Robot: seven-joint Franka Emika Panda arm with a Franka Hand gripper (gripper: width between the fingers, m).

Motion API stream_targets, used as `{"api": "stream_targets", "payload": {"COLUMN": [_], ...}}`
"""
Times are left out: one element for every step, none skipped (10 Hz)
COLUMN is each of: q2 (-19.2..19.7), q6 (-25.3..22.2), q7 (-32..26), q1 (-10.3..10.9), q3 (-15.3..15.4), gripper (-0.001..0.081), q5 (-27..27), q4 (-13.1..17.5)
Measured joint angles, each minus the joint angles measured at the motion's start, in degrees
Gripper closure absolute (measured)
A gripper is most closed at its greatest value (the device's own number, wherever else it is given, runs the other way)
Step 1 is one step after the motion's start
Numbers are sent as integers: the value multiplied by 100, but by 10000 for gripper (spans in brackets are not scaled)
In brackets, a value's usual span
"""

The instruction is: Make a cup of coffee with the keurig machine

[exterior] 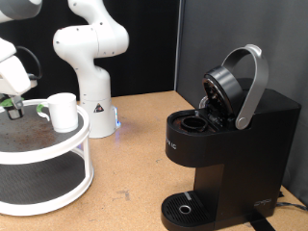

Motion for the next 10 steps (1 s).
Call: {"api": "stream_targets", "payload": {"q2": [4, 17, 34, 41, 44, 71, 70, 68, 64, 66], "q6": [-5, -70, -81, 9, 193, 305, 274, 269, 365, 437], "q7": [500, 990, 1427, 1813, 2165, 2427, 2350, 2509, 2751, 2983], "q1": [35, 132, 266, 377, 441, 450, 450, 490, 627, 804], "q3": [51, 96, 123, 176, 297, 394, 371, 361, 365, 370], "gripper": [330, 330, 330, 330, 330, 330, 330, 330, 330, 330], "q5": [447, 1015, 1619, 2078, 2309, 2378, 2366, 2756, 3455, 4072], "q4": [-15, 14, 69, 114, 142, 151, 148, 129, 122, 142]}}
